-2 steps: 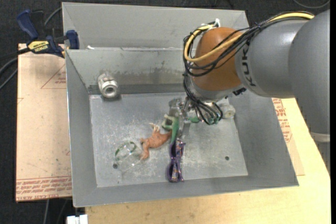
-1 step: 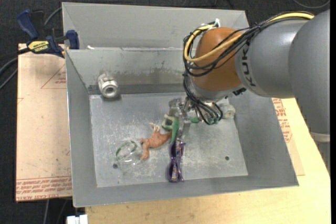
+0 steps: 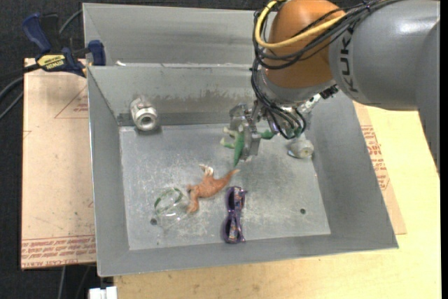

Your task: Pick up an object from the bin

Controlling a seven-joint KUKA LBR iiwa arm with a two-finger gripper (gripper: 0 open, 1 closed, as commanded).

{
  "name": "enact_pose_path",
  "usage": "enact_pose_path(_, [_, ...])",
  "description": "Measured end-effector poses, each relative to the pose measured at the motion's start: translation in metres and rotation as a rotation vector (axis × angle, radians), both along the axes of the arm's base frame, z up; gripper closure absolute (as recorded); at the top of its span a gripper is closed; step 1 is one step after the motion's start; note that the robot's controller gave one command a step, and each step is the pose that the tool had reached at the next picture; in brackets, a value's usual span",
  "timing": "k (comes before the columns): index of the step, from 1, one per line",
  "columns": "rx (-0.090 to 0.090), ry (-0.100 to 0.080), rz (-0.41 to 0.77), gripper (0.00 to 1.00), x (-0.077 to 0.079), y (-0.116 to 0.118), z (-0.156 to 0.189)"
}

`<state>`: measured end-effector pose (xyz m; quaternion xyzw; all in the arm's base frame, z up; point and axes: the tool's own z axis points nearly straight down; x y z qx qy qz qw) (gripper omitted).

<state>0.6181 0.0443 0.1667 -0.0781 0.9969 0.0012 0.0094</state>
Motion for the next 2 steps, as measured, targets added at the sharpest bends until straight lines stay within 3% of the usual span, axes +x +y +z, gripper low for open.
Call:
enact_pose_path(1, [0.001, 0.011, -0.002, 1.00, -0.012, 0.027, -0.010])
enact_pose_path(2, [0.002, -0.004, -0.034, 1.00, 0.035, 0.017, 0.133])
